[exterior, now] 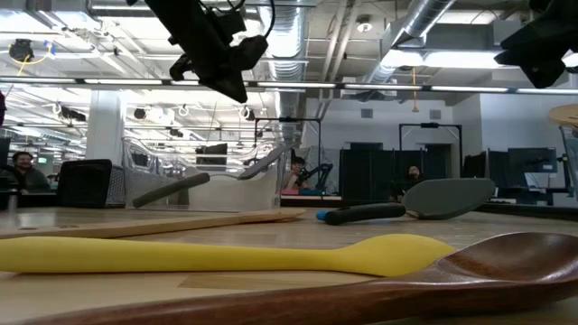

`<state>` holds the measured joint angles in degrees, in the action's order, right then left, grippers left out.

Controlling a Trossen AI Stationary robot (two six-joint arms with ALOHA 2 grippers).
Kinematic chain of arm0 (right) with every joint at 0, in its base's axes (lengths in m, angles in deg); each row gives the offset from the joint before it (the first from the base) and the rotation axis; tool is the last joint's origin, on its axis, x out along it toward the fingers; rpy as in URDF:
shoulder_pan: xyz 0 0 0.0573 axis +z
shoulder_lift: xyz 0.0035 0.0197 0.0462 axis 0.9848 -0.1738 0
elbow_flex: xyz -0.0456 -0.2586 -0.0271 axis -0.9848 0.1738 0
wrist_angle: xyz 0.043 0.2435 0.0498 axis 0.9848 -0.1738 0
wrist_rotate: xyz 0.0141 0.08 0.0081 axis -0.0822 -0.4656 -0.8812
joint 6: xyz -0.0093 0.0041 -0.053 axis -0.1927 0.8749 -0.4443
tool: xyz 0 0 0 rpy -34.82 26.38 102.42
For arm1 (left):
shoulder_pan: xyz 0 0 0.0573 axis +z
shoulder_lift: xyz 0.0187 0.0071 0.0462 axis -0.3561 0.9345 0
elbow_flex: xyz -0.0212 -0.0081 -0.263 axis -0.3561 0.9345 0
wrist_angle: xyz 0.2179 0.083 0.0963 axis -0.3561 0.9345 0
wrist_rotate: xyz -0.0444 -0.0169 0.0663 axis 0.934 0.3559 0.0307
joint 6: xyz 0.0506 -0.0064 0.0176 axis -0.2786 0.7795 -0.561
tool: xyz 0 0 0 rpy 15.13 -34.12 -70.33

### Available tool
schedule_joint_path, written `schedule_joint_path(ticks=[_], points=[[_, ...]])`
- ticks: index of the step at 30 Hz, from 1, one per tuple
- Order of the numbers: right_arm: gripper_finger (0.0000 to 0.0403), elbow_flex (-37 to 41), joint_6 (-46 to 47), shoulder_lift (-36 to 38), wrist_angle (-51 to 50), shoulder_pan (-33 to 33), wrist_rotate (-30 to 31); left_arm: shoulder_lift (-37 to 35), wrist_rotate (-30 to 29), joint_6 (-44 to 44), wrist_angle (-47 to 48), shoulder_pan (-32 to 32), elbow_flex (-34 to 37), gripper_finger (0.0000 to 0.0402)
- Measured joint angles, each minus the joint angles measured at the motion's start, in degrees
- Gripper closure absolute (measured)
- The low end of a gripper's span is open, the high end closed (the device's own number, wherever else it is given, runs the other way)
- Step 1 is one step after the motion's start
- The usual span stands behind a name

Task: Pick & Place Kitchen Items
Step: Put the solid turner spatula into the top transparent bin

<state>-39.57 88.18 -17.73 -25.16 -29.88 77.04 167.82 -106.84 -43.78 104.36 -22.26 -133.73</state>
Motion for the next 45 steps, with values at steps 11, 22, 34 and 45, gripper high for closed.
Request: schedule_joint_path(ticks=[11,22,34,45], points=[[0.0285,0.00,0.16,0.00,2.94,0.00,4.73,0.00,0.17,-6.08,-0.26,2.18,0.00,0.0394],[0.0285,0.00,3.67,-0.11,7.33,-1.92,7.28,0.00,0.15,-6.45,-0.33,2.14,0.00,0.0394],[0.0285,-2.53,-2.75,-0.15,7.37,-15.08,1.75,0.00,0.11,-6.45,-0.11,2.14,0.00,0.0394],[0.0285,-2.95,-19.41,-4.01,15.94,-23.93,-2.70,0.00,0.00,-6.45,0.03,2.14,0.00,0.0394]])
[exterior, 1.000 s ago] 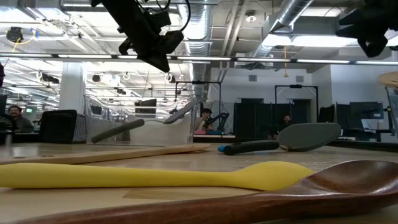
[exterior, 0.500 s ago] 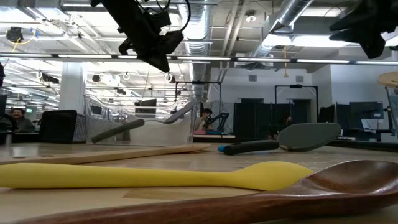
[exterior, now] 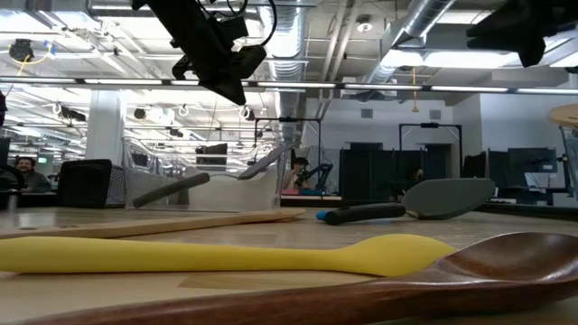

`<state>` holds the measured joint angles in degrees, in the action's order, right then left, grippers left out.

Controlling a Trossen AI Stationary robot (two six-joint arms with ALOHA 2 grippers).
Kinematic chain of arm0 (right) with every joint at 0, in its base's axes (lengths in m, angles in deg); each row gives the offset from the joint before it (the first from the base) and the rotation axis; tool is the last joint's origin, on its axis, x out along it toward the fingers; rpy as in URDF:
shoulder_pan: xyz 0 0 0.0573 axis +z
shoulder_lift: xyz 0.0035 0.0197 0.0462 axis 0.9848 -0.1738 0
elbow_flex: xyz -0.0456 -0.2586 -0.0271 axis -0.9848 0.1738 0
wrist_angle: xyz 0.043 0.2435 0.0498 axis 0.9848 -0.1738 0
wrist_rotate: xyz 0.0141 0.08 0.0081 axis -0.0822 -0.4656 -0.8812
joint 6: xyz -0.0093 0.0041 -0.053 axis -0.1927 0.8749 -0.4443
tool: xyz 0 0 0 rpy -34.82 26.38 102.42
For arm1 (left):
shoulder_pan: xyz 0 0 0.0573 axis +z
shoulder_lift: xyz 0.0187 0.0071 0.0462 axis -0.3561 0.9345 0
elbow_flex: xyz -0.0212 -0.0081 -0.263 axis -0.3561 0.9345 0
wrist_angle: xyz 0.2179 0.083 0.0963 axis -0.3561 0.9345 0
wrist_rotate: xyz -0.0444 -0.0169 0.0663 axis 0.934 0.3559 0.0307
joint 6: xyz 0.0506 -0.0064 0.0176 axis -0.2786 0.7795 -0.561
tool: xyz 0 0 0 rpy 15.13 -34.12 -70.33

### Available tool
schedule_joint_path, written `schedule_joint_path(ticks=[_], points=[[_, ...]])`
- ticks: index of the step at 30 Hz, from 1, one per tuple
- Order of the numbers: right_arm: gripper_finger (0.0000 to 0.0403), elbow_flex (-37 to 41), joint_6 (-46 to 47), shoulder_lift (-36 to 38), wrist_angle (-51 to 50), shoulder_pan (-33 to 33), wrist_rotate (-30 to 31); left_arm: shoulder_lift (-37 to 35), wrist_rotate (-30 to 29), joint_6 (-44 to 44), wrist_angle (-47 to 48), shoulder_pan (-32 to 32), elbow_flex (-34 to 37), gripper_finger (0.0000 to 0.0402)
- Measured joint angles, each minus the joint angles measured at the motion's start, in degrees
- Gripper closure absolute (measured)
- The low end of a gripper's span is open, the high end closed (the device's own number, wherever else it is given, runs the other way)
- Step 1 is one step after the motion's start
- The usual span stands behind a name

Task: Pick & Place Kitchen Items
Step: Put the solid turner spatula into the top transparent bin

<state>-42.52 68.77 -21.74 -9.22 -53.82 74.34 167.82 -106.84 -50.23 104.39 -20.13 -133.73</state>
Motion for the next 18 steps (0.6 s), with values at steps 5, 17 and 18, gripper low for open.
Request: schedule_joint_path(ticks=[5,17,18], points=[[0.0285,0.02,0.28,-1.19,0.08,-4.73,-4.01,-0.02,0.02,0.00,0.10,0.00,0.00,0.0394],[0.0285,0.00,-0.17,-9.70,3.06,-19.65,-14.85,0.00,0.04,0.00,0.12,0.00,0.00,0.0394],[0.0285,0.00,-0.19,-10.55,3.76,-21.13,-16.34,0.00,0.04,0.00,0.12,0.00,0.00,0.0394]])
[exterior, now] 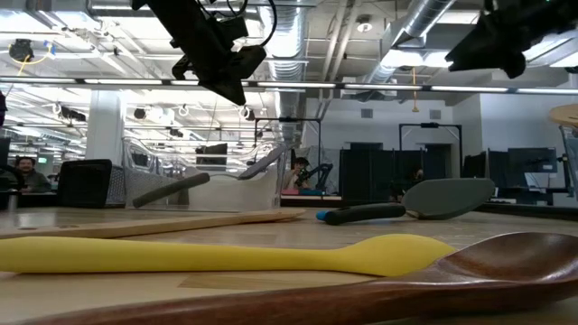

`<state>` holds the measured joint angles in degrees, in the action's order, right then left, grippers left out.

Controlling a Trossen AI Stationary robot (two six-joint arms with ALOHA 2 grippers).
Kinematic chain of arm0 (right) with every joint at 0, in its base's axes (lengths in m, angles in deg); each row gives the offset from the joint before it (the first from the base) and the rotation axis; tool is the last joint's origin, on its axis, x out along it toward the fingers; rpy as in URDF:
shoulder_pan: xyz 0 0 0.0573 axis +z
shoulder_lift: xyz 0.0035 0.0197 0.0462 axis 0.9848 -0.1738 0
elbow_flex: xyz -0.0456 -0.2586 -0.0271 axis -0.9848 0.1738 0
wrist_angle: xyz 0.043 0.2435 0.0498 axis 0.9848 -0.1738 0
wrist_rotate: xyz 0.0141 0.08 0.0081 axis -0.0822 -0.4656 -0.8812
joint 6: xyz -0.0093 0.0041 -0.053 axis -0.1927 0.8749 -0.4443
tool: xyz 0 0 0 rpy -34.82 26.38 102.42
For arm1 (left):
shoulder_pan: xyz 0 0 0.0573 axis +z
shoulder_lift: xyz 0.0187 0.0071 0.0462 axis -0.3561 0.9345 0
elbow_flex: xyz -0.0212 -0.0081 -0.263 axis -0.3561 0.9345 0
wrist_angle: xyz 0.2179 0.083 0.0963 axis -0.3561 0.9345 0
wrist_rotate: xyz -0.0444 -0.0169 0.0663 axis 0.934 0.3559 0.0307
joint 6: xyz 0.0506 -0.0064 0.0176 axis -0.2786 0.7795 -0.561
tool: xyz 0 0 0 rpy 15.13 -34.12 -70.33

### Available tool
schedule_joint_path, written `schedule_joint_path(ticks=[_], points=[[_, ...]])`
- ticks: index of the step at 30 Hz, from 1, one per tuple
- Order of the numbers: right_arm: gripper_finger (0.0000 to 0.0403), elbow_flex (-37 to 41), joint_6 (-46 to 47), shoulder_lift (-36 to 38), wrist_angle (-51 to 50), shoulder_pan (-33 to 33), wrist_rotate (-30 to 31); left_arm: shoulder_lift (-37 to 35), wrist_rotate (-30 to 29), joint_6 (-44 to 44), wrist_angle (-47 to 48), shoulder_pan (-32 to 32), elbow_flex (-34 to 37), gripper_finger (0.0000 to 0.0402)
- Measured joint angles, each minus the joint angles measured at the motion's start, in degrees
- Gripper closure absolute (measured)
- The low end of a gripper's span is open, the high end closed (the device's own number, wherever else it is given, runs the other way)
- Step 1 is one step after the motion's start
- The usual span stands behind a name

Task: Pick & Place Kitchen Items
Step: Put the solid turner spatula into the top transparent bin

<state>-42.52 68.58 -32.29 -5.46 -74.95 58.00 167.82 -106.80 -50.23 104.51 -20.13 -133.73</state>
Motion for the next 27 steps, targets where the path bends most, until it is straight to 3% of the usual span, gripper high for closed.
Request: schedule_joint_path(ticks=[7,15,19,27], points=[[0.0285,-0.01,-4.61,-5.17,4.14,-12.17,-12.74,0.00,0.04,-2.83,0.00,0.00,0.00,0.0394],[0.0285,-4.31,-6.89,-13.41,1.59,-28.90,-33.19,0.00,0.09,-4.07,0.00,0.00,0.00,0.0394],[0.0285,-7.76,-8.92,-19.02,-3.46,-36.20,-41.08,0.00,0.08,-4.06,0.02,0.00,0.00,0.0394],[0.0285,-15.81,-13.96,-32.31,-18.38,-46.16,-48.68,0.00,0.07,-4.05,0.00,-0.01,0.00,0.0394]])
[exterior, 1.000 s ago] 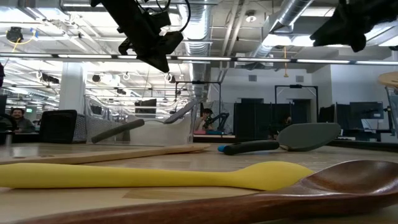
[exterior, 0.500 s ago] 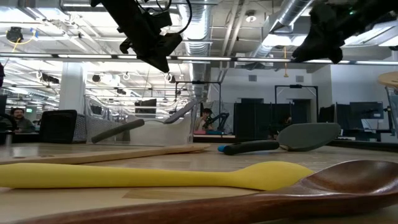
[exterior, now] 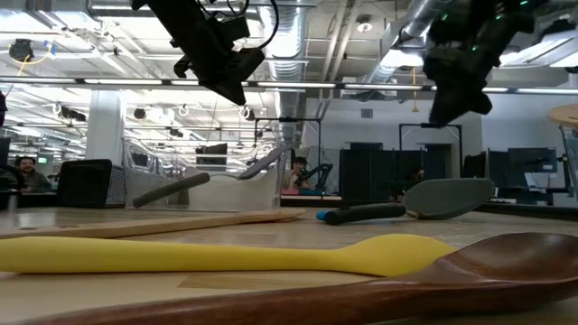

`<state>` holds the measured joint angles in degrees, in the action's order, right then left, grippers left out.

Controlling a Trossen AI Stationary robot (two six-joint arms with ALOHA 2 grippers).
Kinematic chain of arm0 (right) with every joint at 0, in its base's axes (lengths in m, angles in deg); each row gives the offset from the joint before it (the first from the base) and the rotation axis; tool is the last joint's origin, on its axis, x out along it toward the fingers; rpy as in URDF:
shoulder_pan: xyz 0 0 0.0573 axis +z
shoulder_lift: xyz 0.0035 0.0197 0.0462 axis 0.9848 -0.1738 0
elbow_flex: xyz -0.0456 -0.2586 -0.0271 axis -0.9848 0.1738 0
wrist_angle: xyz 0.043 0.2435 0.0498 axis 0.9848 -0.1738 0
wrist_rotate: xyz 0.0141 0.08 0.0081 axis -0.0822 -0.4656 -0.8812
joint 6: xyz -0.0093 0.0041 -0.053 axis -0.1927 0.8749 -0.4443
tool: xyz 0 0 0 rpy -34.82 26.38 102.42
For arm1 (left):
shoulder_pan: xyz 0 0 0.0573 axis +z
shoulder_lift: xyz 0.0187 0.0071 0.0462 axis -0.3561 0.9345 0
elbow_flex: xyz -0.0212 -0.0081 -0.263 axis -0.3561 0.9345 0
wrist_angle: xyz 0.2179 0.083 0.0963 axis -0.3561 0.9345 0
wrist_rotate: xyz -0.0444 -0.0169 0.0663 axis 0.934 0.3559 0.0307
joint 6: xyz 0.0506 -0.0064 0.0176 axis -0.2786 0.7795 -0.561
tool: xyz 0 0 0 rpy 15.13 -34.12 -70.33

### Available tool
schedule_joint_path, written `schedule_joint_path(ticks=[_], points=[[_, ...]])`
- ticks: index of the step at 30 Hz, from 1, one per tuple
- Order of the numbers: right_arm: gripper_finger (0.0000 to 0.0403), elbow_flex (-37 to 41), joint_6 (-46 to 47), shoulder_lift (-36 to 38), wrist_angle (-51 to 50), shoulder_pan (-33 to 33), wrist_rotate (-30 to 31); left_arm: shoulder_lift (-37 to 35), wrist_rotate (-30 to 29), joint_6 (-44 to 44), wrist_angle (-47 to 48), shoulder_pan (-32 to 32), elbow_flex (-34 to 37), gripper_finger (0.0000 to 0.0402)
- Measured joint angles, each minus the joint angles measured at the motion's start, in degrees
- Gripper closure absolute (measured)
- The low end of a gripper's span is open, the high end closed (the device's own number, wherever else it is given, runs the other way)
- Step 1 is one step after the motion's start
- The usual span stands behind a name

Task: Pick & Place Kitchen Items
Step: Put the solid turner spatula into the top transparent bin

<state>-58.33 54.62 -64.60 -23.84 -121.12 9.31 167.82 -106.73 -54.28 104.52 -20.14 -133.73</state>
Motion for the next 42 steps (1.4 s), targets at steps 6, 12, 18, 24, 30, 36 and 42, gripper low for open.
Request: schedule_joint_path(ticks=[6,12,18,24,30,36,42], points=[[0.0285,-5.25,-6.46,-10.12,-11.22,-3.98,-7.62,0.00,0.00,0.01,0.01,0.01,0.00,0.0394],[0.0285,-7.30,-14.68,-18.99,-16.53,-5.74,-7.73,0.00,0.00,0.01,0.00,0.00,0.00,0.0394],[0.0285,-7.30,-19.76,-25.92,-16.50,-5.39,-7.74,0.00,2.26,0.01,0.00,0.01,0.00,0.0394],[0.0284,-7.30,-19.96,-28.77,-14.93,-5.05,-9.50,0.00,4.93,0.01,0.01,0.01,0.00,0.0394],[0.0284,-7.32,-19.60,-28.71,-13.04,-4.97,-10.33,0.00,6.82,0.01,0.00,0.00,0.00,0.0394],[0.0258,-7.32,-19.86,-28.71,-12.18,-4.54,-10.43,0.00,6.86,0.01,0.00,-0.01,0.00,0.0394],[0.0196,-7.32,-19.86,-28.71,-10.56,-3.46,-10.39,0.00,6.84,0.01,-0.13,-0.01,0.99,0.0394]])
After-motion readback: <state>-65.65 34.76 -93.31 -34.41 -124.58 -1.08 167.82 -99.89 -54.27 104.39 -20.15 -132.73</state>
